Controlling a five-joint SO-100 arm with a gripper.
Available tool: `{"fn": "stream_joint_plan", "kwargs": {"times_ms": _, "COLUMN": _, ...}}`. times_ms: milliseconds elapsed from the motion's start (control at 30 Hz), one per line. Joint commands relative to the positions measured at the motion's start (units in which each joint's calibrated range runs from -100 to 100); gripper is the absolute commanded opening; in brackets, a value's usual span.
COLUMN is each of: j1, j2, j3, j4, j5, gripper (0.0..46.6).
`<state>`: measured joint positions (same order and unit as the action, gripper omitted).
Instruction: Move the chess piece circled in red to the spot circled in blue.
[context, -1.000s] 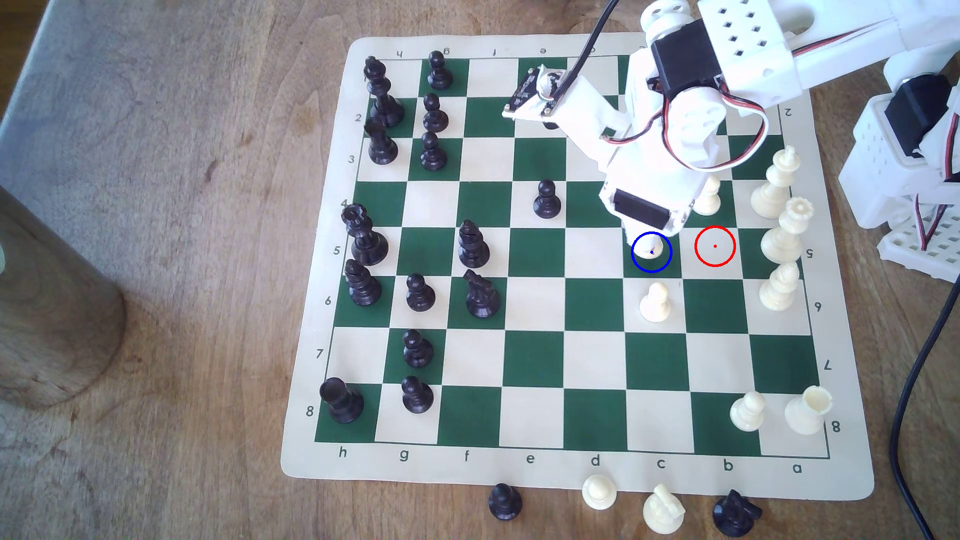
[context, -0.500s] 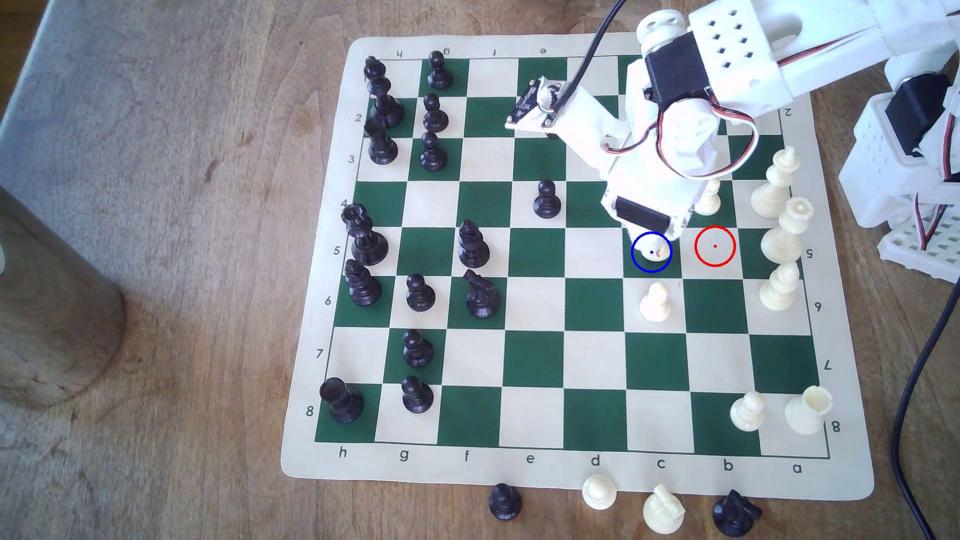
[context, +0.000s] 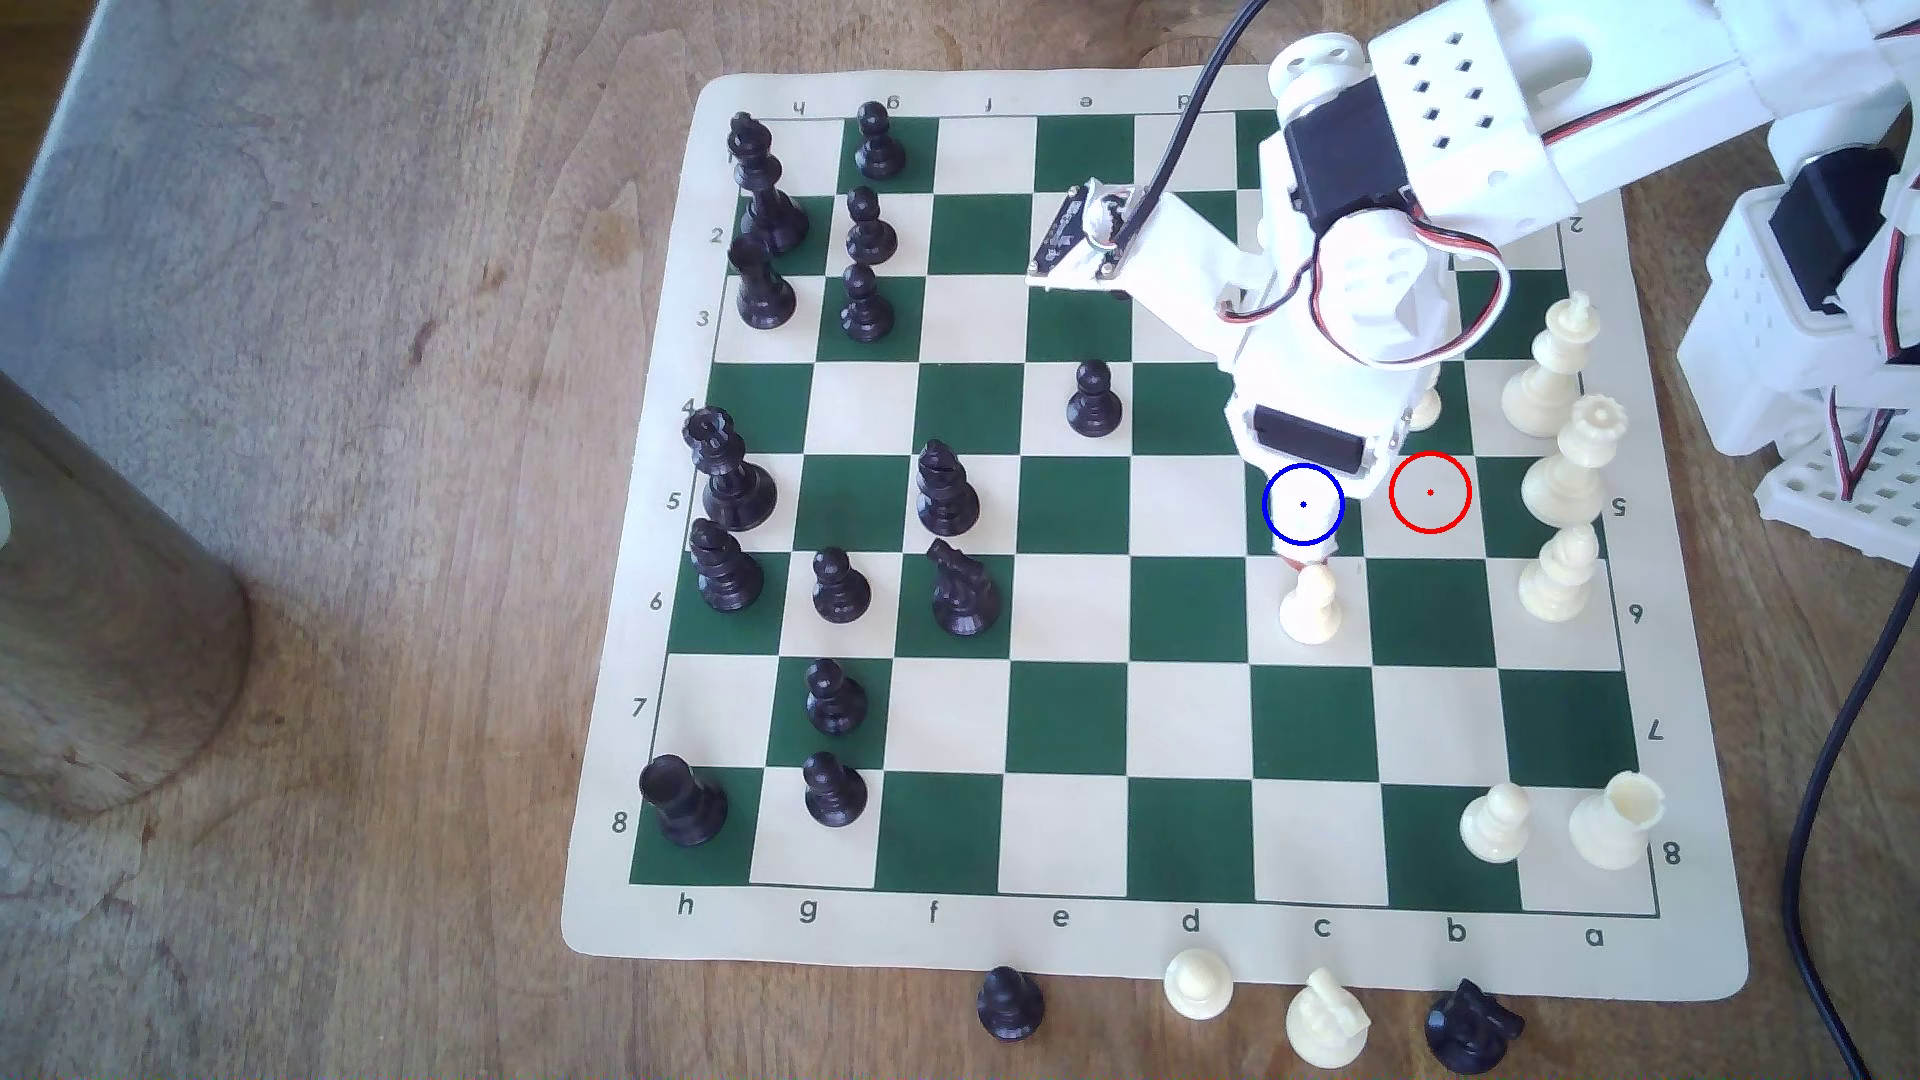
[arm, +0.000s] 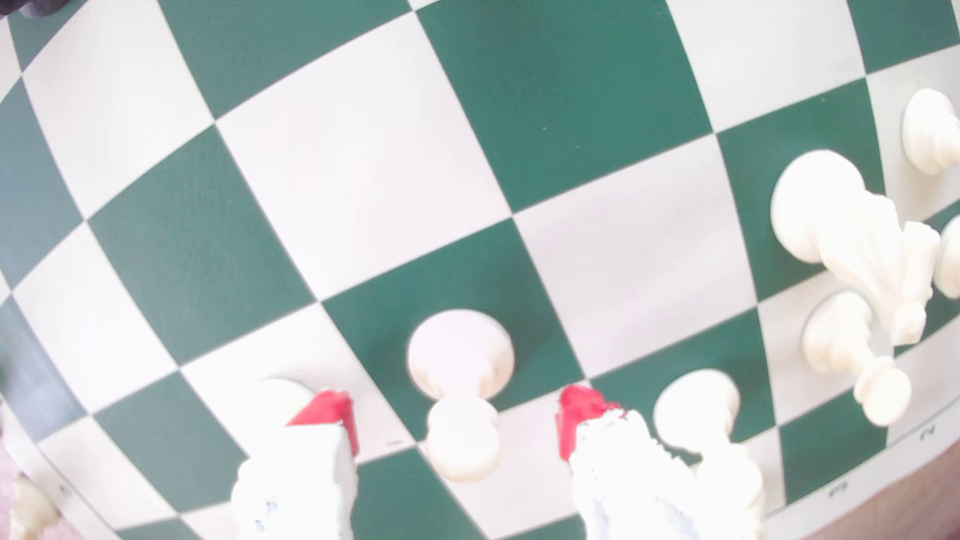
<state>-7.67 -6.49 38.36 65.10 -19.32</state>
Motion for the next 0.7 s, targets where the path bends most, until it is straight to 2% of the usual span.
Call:
{"fn": "stream_joint_plan", "kwargs": {"times_ms": 0, "j1": 0.4, "j2": -3.6, "j3": 0.0, "j4": 1.4, "j5": 0.1, "gripper": 21.9}}
{"fn": "stream_joint_plan", "kwargs": {"times_ms": 300, "j1": 0.2, "j2": -11.9, "j3": 2.4, "j4": 6.6, "j5": 0.7, "gripper": 21.5}}
{"fn": "stream_joint_plan", "kwargs": {"times_ms": 433, "j1": 0.0, "j2": -20.7, "j3": 5.2, "j4": 11.1, "j5": 1.5, "gripper": 20.9}}
{"fn": "stream_joint_plan", "kwargs": {"times_ms": 600, "j1": -0.7, "j2": -35.1, "j3": 9.2, "j4": 17.5, "j5": 3.5, "gripper": 19.6}}
{"fn": "stream_joint_plan", "kwargs": {"times_ms": 667, "j1": -0.3, "j2": -43.2, "j3": 12.9, "j4": 19.8, "j5": 5.6, "gripper": 17.4}}
